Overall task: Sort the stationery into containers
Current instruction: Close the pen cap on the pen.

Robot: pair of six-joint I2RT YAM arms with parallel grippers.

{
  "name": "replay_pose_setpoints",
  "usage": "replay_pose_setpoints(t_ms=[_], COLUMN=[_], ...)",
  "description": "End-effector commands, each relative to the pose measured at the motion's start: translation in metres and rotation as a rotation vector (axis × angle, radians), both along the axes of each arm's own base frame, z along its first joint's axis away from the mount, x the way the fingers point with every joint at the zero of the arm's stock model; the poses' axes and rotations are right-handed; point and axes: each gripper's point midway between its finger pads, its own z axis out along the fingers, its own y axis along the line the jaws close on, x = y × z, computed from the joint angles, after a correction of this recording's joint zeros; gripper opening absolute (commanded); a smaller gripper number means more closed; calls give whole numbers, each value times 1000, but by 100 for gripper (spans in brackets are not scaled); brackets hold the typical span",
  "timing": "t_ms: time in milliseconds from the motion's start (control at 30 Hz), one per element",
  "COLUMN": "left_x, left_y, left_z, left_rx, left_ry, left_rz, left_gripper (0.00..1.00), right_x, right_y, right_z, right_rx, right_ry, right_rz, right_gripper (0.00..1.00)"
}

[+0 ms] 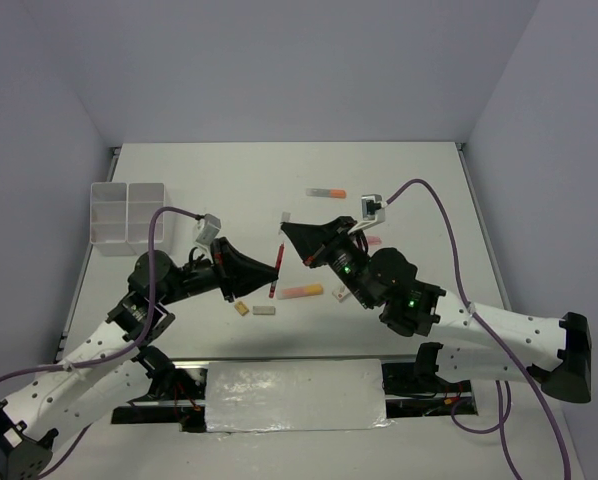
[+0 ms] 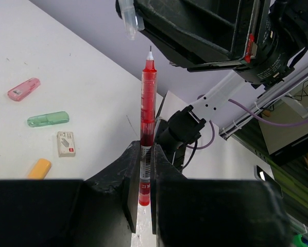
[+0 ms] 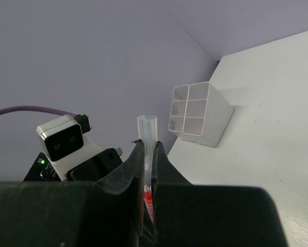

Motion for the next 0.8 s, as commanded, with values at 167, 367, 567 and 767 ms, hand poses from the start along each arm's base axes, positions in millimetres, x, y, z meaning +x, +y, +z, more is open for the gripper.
replay_pose_setpoints(t_ms=[167,367,567,767], left_x=[3,6,8,9], left_y=[0,2,2,4], left_z=[12,14,13,16], left_rx=[-14,-9,-1,0], left_ry=[-58,-69,-70,-81], left_rz=[19,40,47,60], left_gripper=[0,0,0,0], right_x=[-3,-2,-3,-2], right_y=[-10,-7,-3,-1], right_z=[26,19,17,12], right_rx=[60,54,44,34], right_ry=[-52,-32,-31,-22], right_rz=[-19,-18,-11,-10], right_gripper=[0,0,0,0])
